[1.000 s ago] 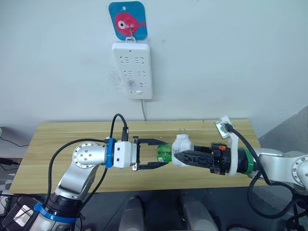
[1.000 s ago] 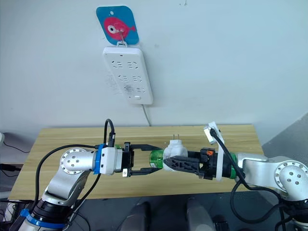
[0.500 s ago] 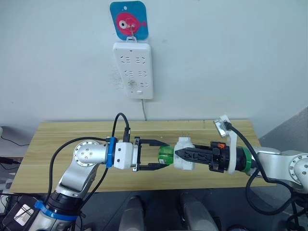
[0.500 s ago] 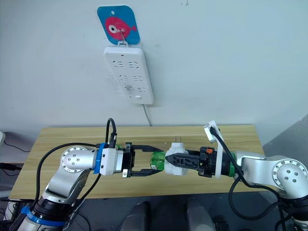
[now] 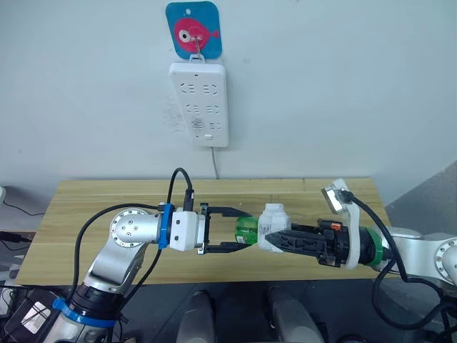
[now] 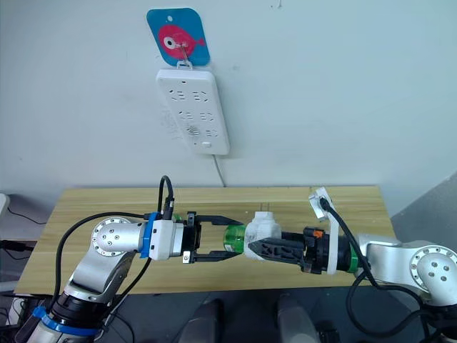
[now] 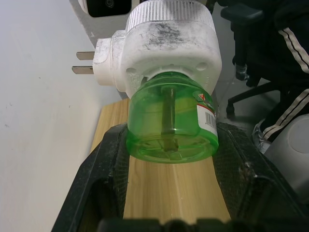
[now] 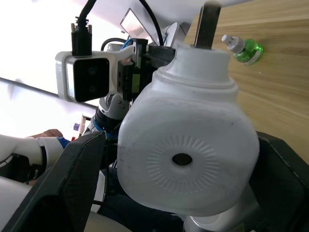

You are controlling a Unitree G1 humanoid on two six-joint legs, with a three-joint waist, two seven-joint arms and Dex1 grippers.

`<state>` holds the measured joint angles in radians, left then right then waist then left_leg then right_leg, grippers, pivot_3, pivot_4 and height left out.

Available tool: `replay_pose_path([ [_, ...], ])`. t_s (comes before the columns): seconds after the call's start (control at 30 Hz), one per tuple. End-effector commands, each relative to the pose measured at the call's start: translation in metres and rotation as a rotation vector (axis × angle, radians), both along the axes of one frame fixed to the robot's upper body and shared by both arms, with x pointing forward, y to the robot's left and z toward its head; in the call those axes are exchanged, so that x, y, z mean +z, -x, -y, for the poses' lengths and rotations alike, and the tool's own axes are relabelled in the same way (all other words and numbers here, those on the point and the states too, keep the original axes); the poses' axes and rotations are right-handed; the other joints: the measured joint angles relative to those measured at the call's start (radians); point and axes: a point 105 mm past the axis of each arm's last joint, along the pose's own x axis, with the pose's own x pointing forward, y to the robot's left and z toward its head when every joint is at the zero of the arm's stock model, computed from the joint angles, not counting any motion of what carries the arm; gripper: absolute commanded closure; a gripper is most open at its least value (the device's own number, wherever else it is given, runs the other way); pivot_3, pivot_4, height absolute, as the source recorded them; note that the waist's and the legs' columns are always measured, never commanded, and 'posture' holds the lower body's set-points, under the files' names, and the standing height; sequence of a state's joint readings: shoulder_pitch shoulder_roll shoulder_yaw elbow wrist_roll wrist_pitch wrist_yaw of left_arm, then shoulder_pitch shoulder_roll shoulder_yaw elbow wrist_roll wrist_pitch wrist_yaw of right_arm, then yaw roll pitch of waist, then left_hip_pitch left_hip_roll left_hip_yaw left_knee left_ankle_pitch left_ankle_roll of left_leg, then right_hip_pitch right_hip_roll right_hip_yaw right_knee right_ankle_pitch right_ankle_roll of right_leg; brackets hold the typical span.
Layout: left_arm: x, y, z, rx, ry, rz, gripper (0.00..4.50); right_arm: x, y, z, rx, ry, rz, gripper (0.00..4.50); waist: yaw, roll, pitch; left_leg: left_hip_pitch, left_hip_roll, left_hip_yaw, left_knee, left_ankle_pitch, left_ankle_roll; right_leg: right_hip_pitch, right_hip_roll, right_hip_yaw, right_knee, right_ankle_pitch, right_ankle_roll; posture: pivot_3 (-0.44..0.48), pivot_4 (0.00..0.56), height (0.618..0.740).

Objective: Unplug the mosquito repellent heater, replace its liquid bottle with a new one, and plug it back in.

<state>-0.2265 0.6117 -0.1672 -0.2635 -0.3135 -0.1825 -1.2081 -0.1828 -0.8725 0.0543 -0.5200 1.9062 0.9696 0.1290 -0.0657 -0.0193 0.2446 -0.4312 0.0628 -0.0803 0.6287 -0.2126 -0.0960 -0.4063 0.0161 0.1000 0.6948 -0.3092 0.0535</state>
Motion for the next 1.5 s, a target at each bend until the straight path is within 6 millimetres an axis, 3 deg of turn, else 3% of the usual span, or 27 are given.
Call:
replay_pose_path([
  [0.03,0.009,0.003,0.002,-0.016,0.034,0.034,2.31,0.009,0.004,-0.007,0.027,-0.046,0.031,0.0,0.001,0.0,0.0,0.0,0.0,0.0,0.0,0.0,0.0,0.0,0.0,0.0,0.0,0.0,0.0,-0.035,0.245,0.735],
  [0.13,0.009,0.003,0.002,-0.018,0.035,0.036,2.31,0.008,0.003,-0.009,0.021,-0.046,0.029,0.0,0.004,0.0,0.0,0.0,0.0,0.0,0.0,0.0,0.0,0.0,0.0,0.0,0.0,0.0,0.0,-0.035,0.245,0.735],
  [0.23,0.01,0.003,0.003,-0.017,0.039,0.036,2.31,0.008,0.002,-0.01,0.021,-0.048,0.03,0.55,0.008,0.0,0.0,0.0,0.0,0.0,0.0,0.0,0.0,0.0,0.0,0.0,0.0,0.0,0.0,-0.031,0.247,0.735],
  [0.3,0.01,0.004,0.004,-0.019,0.041,0.034,2.31,0.008,0.002,-0.01,0.024,-0.053,0.03,1.25,0.008,0.0,0.0,0.0,0.0,0.0,0.0,0.0,0.0,0.0,0.0,0.0,0.0,0.0,0.0,-0.031,0.247,0.735],
  [0.4,0.011,0.006,0.005,-0.035,0.037,0.006,2.31,0.009,0.004,-0.011,0.036,-0.058,0.026,1.49,0.009,0.0,0.0,0.0,0.0,0.0,0.0,0.0,0.0,0.0,0.0,0.0,0.0,0.0,0.0,-0.032,0.248,0.735],
  [0.53,0.015,0.011,0.003,-0.061,-0.02,-0.26,2.31,0.009,0.009,-0.011,0.057,-0.061,0.019,1.49,0.008,-0.001,0.003,0.0,0.0,0.0,0.0,0.0,0.0,0.0,0.0,0.0,0.0,0.0,0.0,-0.03,0.254,0.735],
  [0.63,0.025,0.014,-0.007,-0.089,-0.072,-0.586,2.31,0.009,0.013,-0.01,0.077,-0.064,0.012,1.49,0.008,-0.002,0.008,0.0,0.0,-0.001,0.0,0.0,0.0,0.0,0.0,-0.001,0.001,0.0,0.0,-0.025,0.258,0.735],
  [0.77,0.03,0.011,-0.018,-0.099,-0.133,-0.682,2.31,0.009,0.017,-0.011,0.096,-0.068,0.005,1.49,0.008,-0.002,0.015,0.0,0.0,-0.001,0.0,0.0,0.0,0.0,0.0,-0.001,0.001,-0.001,0.001,-0.024,0.259,0.735],
  [0.93,0.028,-0.007,-0.018,-0.018,-0.079,-0.55,2.31,0.011,0.015,-0.009,0.086,-0.078,0.001,1.49,0.01,-0.002,0.019,0.0,0.0,-0.001,0.0,0.0,0.0,0.0,0.0,-0.001,0.0,-0.001,0.001,-0.021,0.259,0.735],
  [1.1,0.018,-0.009,-0.02,0.029,0.002,-0.199,0.79,0.01,0.008,-0.005,0.039,-0.087,-0.003,1.49,0.01,-0.001,0.019,0.0,0.001,0.0,0.0,0.0,0.0,0.0,0.0,-0.001,-0.001,0.002,-0.004,-0.014,0.252,0.735],
  [1.3,0.02,0.013,-0.017,0.045,0.148,0.069,0.78,0.009,0.002,-0.004,0.008,-0.087,0.009,1.49,0.025,-0.002,0.019,-0.001,0.001,0.0,0.0,0.0,0.0,0.0,0.0,-0.001,-0.002,0.002,-0.004,-0.005,0.241,0.735],
  [1.5,0.015,0.017,-0.012,0.039,0.167,0.121,0.78,0.011,0.0,-0.007,0.014,-0.095,0.02,1.49,0.034,-0.002,0.019,-0.001,0.0,0.0,0.001,0.0,0.0,0.0,0.0,0.0,-0.002,0.002,-0.003,0.0,0.233,0.735],
])
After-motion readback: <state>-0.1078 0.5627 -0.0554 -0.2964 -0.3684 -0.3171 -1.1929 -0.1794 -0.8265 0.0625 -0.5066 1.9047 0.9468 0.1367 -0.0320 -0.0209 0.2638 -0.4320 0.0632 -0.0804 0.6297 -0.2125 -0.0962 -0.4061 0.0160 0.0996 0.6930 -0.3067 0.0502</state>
